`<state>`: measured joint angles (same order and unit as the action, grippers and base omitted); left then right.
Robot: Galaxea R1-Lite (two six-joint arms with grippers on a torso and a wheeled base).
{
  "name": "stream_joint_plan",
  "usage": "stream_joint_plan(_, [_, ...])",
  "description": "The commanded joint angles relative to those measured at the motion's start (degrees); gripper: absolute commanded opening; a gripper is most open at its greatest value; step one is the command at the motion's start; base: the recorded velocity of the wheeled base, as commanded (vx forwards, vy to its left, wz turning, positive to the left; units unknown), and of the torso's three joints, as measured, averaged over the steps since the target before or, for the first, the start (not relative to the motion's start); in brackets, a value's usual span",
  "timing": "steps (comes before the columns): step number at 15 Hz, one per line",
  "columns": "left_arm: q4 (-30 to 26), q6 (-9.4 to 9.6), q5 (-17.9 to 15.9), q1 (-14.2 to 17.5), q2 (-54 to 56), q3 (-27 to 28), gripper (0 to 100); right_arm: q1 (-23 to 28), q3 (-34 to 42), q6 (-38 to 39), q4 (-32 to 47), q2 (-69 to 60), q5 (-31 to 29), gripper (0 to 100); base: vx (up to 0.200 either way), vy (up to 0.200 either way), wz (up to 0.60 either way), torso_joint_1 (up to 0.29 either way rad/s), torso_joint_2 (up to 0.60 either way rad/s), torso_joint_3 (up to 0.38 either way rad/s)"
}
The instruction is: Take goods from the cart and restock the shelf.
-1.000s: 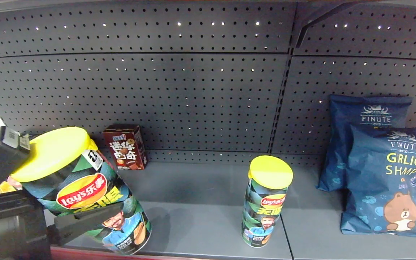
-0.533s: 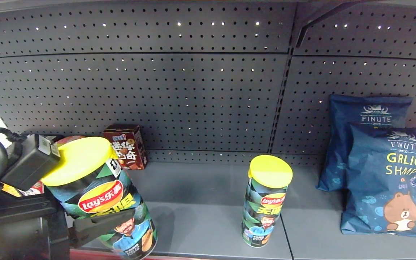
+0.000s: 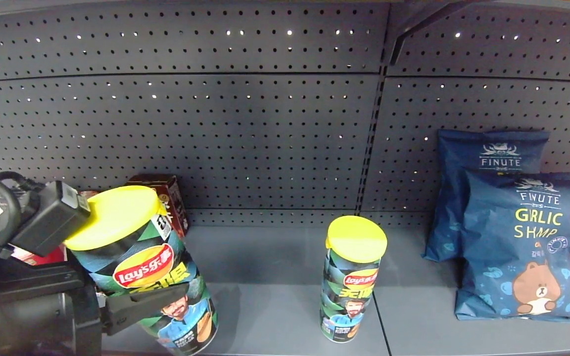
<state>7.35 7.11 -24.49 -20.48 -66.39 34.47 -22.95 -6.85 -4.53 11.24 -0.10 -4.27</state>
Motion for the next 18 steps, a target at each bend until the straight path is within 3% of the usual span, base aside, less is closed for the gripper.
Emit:
stream_joint_plan(1, [0.12, 0.01, 0.06, 0.09, -1.73, 1.82, 0, -0.07, 0.00, -0.39, 0.01, 0.10, -0.04, 100, 0.000, 0.000, 0.00, 0.000, 0.00, 0.000])
stream_joint_plan(3, [1.44, 0.10, 0.06, 0.53, -6.56, 5.87, 0, -0.07, 0.08, -1.00, 0.01, 0.10, 0.14, 100, 0.000, 0.000, 0.00, 0.000, 0.00, 0.000])
stream_joint_plan(7, [6.89, 0.36, -0.56, 0.44, -15.26, 8.68, 0, -0.07, 0.08, -1.00, -0.17, 0.10, 1.98, 100, 0.000, 0.000, 0.00, 0.000, 0.00, 0.000])
stream_joint_plan(9, [11.55, 0.28, -5.22, 0.44, -20.18, 10.09, 0, -0.07, 0.17, -1.18, -0.34, 0.10, 1.98, 100, 0.000, 0.000, 0.00, 0.000, 0.00, 0.000])
stream_joint_plan(12, [12.51, 0.72, -6.10, 0.00, -25.98, 14.66, 0, -0.07, 0.17, -1.71, -0.34, 0.10, 1.89, 100, 0.000, 0.000, 0.00, 0.000, 0.00, 0.000])
stream_joint_plan(16, [12.51, 8.71, -9.17, 0.18, -35.30, 20.19, 0, -0.07, 0.17, -1.71, -0.34, 0.10, 1.54, 100, 0.000, 0.000, 0.00, 0.000, 0.00, 0.000])
stream_joint_plan(18, [12.51, 9.77, -9.17, 0.00, -38.46, 22.92, 0, -0.07, 0.17, -1.62, -0.34, 0.10, 1.45, 100, 0.000, 0.000, 0.00, 0.000, 0.00, 0.000])
